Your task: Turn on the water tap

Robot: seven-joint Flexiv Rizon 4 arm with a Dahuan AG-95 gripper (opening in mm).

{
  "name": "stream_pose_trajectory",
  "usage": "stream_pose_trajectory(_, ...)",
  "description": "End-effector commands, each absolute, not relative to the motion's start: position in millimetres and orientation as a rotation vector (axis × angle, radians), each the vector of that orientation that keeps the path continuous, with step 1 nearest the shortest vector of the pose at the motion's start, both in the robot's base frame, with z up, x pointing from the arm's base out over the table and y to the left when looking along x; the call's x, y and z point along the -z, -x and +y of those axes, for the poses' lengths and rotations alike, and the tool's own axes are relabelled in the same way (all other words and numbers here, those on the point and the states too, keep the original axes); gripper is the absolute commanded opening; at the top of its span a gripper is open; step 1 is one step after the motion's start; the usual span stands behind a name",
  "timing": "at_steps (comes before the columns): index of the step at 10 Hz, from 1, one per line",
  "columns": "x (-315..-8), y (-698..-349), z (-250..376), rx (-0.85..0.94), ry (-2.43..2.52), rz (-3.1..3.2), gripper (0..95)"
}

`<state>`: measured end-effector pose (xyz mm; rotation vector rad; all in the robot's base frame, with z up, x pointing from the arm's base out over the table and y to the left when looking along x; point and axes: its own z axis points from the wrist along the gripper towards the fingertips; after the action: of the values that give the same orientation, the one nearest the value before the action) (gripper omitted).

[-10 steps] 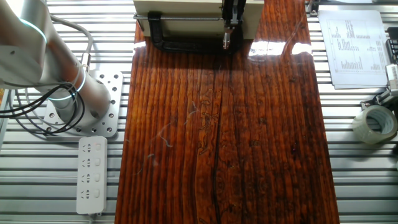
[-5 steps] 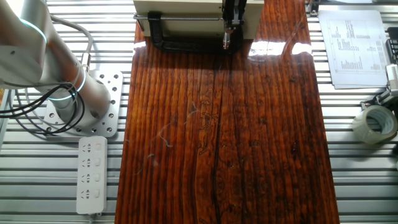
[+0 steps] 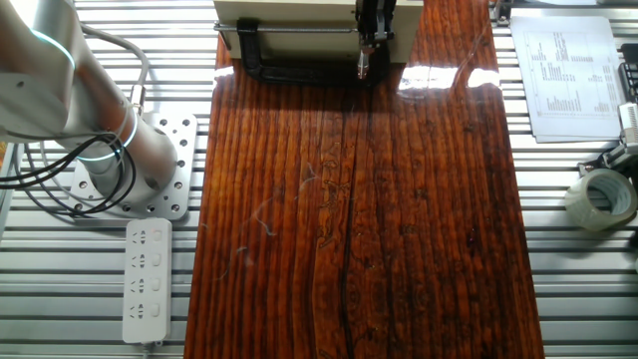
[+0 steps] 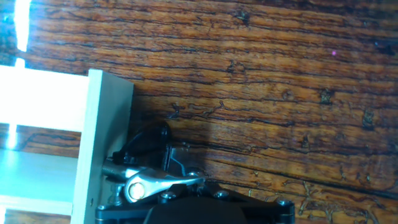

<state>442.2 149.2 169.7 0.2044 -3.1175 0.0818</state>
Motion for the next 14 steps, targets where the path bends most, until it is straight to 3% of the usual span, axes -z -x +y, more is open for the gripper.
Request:
stream_pose_trajectory(1, -169.4, -442.4, 148.8, -0.083, -0.216, -3.124, 0.0)
stream_pose_trajectory(14, -168.8, -442.8, 148.5, -0.077, -0.35, -3.095, 0.0)
